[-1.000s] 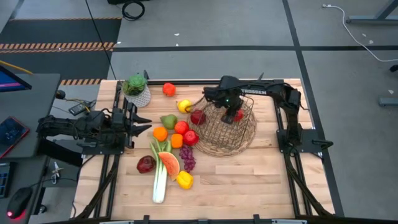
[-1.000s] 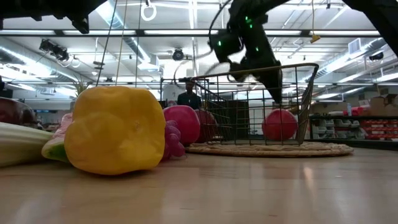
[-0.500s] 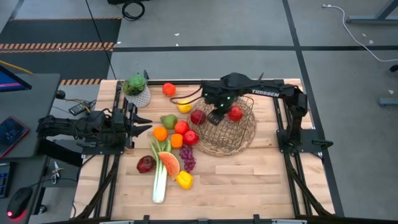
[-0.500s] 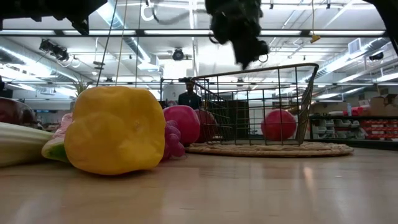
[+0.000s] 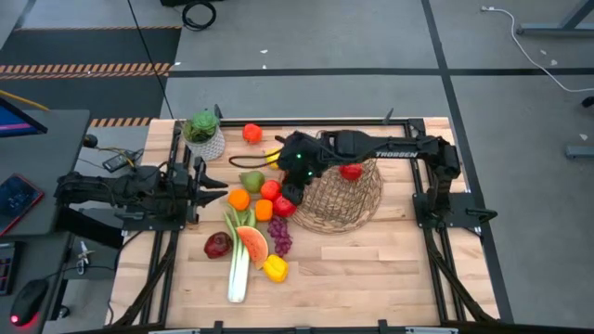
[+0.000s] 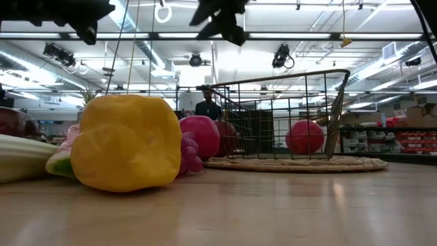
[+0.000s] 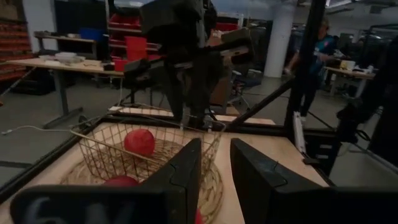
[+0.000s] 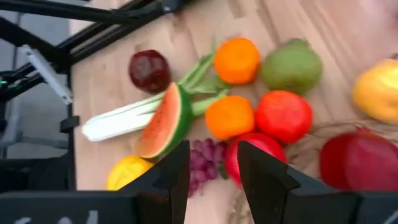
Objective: Build produce basket
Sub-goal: Put the yellow bell pepper into the gold wire basket
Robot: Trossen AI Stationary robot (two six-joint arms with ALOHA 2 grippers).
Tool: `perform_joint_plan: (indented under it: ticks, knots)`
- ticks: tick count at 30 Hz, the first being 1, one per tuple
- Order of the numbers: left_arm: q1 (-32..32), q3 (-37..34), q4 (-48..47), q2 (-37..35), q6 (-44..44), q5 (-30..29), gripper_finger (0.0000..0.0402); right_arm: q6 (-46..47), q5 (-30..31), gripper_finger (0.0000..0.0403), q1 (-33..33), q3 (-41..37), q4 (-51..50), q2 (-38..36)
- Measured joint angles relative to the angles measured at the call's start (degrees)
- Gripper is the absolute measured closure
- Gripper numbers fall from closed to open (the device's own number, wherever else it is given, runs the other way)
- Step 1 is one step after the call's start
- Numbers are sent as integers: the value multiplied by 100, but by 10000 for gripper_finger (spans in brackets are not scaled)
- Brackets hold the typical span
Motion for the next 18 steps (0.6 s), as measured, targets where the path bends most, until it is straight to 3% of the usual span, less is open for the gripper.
perform_joint_plan:
  ticks: [6, 10, 18]
  knots:
    - [-79, 498, -886, 0, -90, 174, 308, -2, 286, 264, 572, 0, 671, 0]
    - [-225, 508, -977, 2, -97, 175, 308, -322, 725, 264, 962, 2, 1134, 54]
    - [-420, 508, -1003, 8, -99, 175, 308, -272, 783, 264, 1383, -2, 1455, 806]
